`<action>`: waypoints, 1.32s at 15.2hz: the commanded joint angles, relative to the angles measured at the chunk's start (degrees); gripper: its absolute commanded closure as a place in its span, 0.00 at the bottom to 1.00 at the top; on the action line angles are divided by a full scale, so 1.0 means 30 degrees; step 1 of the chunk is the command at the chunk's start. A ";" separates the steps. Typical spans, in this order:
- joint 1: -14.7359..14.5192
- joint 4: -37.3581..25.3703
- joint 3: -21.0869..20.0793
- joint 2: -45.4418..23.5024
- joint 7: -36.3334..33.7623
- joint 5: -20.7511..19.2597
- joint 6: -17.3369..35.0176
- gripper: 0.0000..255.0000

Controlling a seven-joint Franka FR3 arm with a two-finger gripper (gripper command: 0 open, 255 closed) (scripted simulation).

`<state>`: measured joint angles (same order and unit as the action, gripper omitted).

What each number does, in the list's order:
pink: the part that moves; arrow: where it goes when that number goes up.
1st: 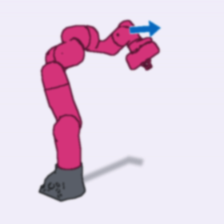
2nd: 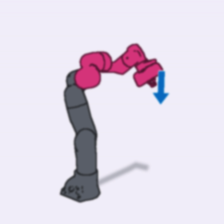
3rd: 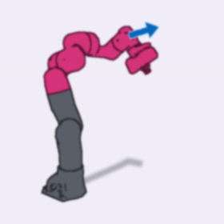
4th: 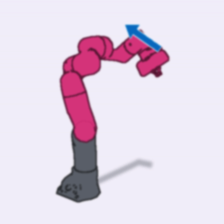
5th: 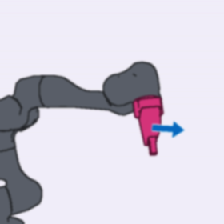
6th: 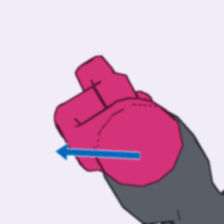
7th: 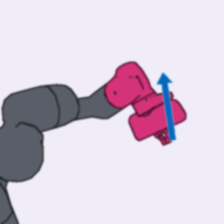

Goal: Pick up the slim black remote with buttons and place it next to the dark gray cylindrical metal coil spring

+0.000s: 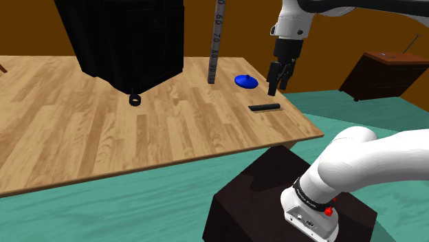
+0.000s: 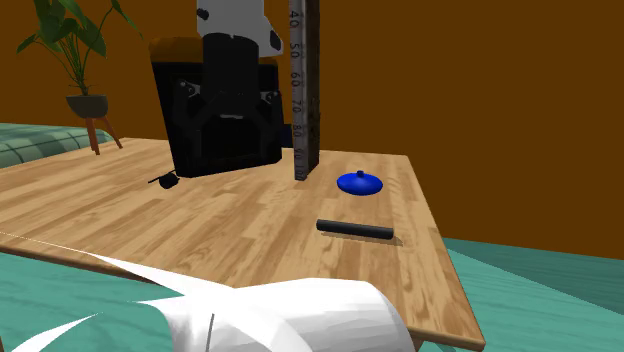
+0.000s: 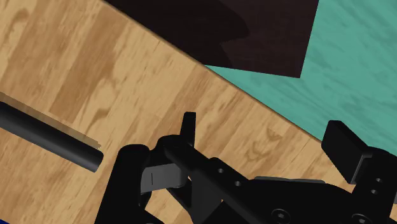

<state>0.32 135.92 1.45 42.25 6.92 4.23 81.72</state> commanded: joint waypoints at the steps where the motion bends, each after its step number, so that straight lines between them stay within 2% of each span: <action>1: 0.0000 0.0000 0.0000 0.0000 0.0000 0.0000 0.0000 0.00; 10: -0.0099 0.2665 0.4186 -0.0113 0.8259 -0.3909 0.3525 0.00; 15: -0.0321 0.2986 0.6728 -0.1741 1.2724 -0.5667 0.6166 0.00; 20: -0.0980 0.2438 0.9325 -0.4437 1.7236 -0.6556 0.9093 0.00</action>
<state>-1.90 144.10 27.77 31.28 55.57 -15.25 106.96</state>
